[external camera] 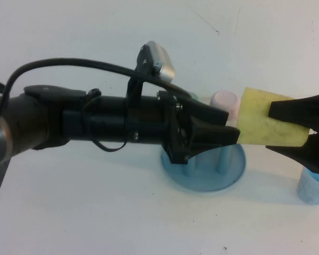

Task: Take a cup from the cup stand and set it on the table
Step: Hand over the cup

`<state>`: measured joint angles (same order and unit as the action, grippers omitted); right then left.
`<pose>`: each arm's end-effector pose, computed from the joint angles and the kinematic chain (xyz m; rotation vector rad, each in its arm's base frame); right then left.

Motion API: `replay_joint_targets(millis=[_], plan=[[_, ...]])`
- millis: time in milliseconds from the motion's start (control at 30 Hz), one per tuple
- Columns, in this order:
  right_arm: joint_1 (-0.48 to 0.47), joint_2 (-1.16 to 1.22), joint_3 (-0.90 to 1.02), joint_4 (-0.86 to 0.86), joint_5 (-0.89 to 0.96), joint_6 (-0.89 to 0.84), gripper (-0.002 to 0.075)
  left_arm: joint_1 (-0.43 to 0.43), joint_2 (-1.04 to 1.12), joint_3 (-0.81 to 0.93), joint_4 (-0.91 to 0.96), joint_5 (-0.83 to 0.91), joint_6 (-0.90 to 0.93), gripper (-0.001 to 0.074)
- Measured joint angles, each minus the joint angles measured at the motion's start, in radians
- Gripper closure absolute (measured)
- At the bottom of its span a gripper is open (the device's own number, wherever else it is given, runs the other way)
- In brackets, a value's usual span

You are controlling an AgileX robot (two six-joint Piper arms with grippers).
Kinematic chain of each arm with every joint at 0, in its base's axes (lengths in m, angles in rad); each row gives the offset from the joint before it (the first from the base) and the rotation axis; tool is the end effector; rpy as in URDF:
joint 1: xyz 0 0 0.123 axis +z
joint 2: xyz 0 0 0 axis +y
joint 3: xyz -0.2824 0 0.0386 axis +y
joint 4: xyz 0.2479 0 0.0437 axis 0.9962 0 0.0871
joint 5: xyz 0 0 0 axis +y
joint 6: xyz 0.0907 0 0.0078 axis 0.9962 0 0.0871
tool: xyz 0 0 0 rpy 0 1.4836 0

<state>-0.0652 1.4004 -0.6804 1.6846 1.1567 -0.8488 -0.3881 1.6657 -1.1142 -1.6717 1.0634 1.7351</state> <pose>0.2453 0.0670 0.2633 0.2545 2.0855 1.6927 0.2868 -0.2029 0.2952 1.0437 1.5769 -1.2624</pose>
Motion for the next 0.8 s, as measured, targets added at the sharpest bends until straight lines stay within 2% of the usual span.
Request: replay_joint_targets(millis=[167, 467, 533, 633, 733, 800], plan=[[0.000, 0.000, 0.000, 0.000, 0.002, 0.000, 0.0127, -0.026, 0.045, -0.065, 0.000, 0.000, 0.000, 0.0351], [-0.002, 0.000, 0.000, -0.003, 0.009, -0.104, 0.0127, -0.148, 0.081, -0.152, 0.000, -0.042, -0.003, 0.0362], [-0.004, 0.000, 0.000, -0.003, 0.009, -0.108, 0.0127, -0.159, 0.081, -0.157, 0.000, -0.082, -0.003, 0.0421], [-0.006, 0.000, 0.000, 0.012, 0.009, -0.153, 0.0126, -0.168, 0.083, -0.157, -0.004, -0.079, -0.011, 0.0586], [-0.008, 0.000, -0.002, 0.029, 0.018, -0.201, 0.0125, -0.172, 0.083, -0.157, -0.014, -0.063, -0.013, 0.0666], [-0.008, 0.000, -0.002, 0.032, 0.020, -0.215, 0.0123, -0.174, 0.085, -0.157, -0.015, -0.057, -0.014, 0.0685]])
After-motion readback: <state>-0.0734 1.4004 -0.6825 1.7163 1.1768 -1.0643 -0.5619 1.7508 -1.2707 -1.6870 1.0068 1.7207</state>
